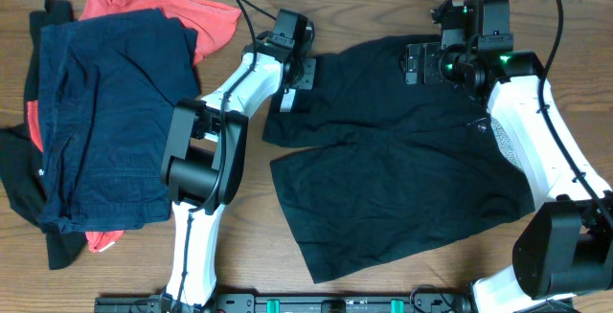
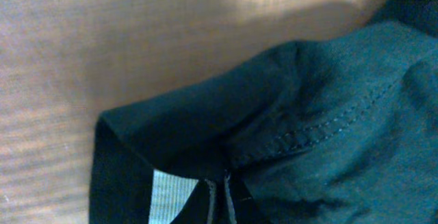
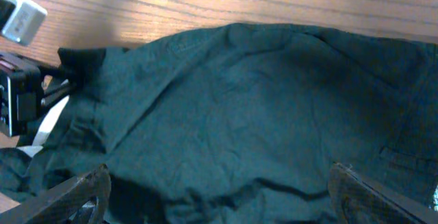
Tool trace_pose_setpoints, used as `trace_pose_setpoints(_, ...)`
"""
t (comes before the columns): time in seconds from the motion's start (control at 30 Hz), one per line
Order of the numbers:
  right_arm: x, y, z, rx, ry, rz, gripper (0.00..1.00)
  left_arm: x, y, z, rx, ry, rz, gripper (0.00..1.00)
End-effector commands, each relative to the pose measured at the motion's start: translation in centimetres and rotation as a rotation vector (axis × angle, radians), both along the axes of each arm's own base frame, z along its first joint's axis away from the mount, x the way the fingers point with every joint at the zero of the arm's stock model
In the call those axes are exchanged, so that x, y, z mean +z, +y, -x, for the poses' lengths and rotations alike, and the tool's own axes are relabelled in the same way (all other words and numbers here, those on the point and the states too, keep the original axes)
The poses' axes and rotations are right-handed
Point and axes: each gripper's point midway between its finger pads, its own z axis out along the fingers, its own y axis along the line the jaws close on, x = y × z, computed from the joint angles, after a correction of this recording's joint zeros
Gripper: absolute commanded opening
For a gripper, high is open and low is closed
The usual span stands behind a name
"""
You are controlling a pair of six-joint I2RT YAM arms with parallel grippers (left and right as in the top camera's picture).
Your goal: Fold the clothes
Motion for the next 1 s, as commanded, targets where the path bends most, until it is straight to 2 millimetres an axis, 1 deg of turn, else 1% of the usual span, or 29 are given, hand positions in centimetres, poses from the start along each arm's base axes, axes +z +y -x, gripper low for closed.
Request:
trace_pose_setpoints(0.0,-0.4,-0.4,-0.1,0.000,0.005,0.010,0.99,3.3,0.8,-2.2,0.022,-0.102,0.014,0.06)
trace_pose_setpoints(0.07,-0.4,-0.4,-0.1,-0.001,0.005,0.010,0.99,4.8,1.5,-3.5,0.045,-0.166,0.017,0.06)
trace_pose_setpoints(0.2,-0.3,-0.4,-0.2,-0.001,0.001,0.010,0.99,7.0,3.4,-6.4,0.112,-0.300,0.006,0.06)
trace_pose_setpoints(0.33,-0.3,-0.4,-0.2,-0.001,0.001,0.010,0.99,8.3,5.4,-8.2,0.172,-0.381,-0.011,0.06)
trace_pose_setpoints(0.47,-0.4,-0.4,-0.3,-0.001,-0.003,0.010,0.99,10.1,6.8,-10.0,0.209,-0.468,0.002,0.08)
trace_pose_setpoints(0.5,-0.4,-0.4,-0.4,0.000,-0.005,0.010,0.99,10.6,7.0,-10.4,0.215,-0.493,0.010,0.17)
trace_pose_setpoints(0.53,-0.4,-0.4,-0.5,0.000,-0.007,0.009,0.99,11.0,7.1,-10.7,0.220,-0.514,0.016,0.41)
trace_pose_setpoints(0.57,-0.4,-0.4,-0.5,0.000,-0.009,0.009,0.99,11.5,7.2,-11.1,0.225,-0.536,0.022,0.56)
trace_pose_setpoints(0.6,-0.4,-0.4,-0.6,-0.001,-0.011,0.009,0.99,11.8,7.3,-11.3,0.227,-0.549,0.027,0.77)
trace_pose_setpoints(0.63,-0.3,-0.4,-0.7,-0.001,-0.016,0.008,0.99,11.9,7.3,-11.4,0.228,-0.555,0.028,0.90)
trace_pose_setpoints(0.67,-0.3,-0.4,-0.8,-0.001,-0.022,0.008,0.99,12.0,7.4,-11.4,0.228,-0.556,0.028,0.99)
trace_pose_setpoints(0.73,0.2,-0.3,-1.1,0.003,-0.041,0.001,0.99,12.2,7.5,-10.9,0.227,-0.537,0.023,0.98)
trace_pose_setpoints(0.83,1.3,-0.1,-1.0,0.017,-0.068,-0.012,0.99,13.0,7.5,-9.1,0.209,-0.470,0.019,0.98)
trace_pose_setpoints(0.9,2.3,-0.3,-0.5,0.013,-0.077,-0.013,0.99,14.1,7.2,-6.9,0.182,-0.402,0.028,0.98)
trace_pose_setpoints(0.97,3.2,-0.9,0.5,0.002,-0.074,-0.012,0.99,15.6,7.0,-3.9,0.146,-0.315,0.048,0.98)
